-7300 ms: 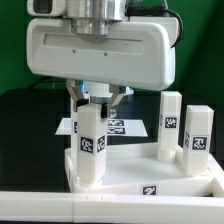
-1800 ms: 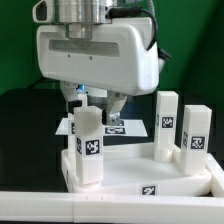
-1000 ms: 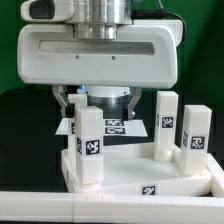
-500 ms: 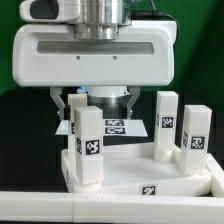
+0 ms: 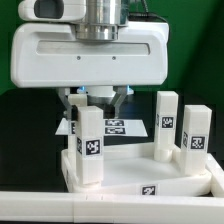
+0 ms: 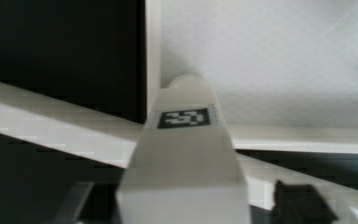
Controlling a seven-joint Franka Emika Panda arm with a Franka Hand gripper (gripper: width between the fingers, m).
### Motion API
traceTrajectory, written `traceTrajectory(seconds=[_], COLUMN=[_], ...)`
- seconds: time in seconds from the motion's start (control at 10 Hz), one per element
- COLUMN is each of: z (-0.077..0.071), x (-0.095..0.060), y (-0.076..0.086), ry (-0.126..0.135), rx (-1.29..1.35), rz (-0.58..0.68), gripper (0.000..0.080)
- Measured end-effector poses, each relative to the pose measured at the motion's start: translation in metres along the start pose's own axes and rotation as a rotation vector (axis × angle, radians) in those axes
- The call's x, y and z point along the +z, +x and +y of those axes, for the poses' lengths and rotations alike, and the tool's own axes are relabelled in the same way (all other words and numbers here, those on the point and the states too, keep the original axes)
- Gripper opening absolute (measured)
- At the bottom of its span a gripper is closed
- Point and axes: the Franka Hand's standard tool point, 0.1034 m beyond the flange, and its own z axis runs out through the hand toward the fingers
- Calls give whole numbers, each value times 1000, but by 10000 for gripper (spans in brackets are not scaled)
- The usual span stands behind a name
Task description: Assemble desk
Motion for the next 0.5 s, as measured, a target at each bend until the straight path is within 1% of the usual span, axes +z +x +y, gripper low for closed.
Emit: traceTrajectory(seconds=[0.1, 0.3, 0.5], z=[0, 0, -1], x=[0, 0, 0], y=[0, 0, 0], ry=[0, 0, 1], rx=[14, 46, 198], rz=[0, 0, 0], gripper=[289, 289, 289])
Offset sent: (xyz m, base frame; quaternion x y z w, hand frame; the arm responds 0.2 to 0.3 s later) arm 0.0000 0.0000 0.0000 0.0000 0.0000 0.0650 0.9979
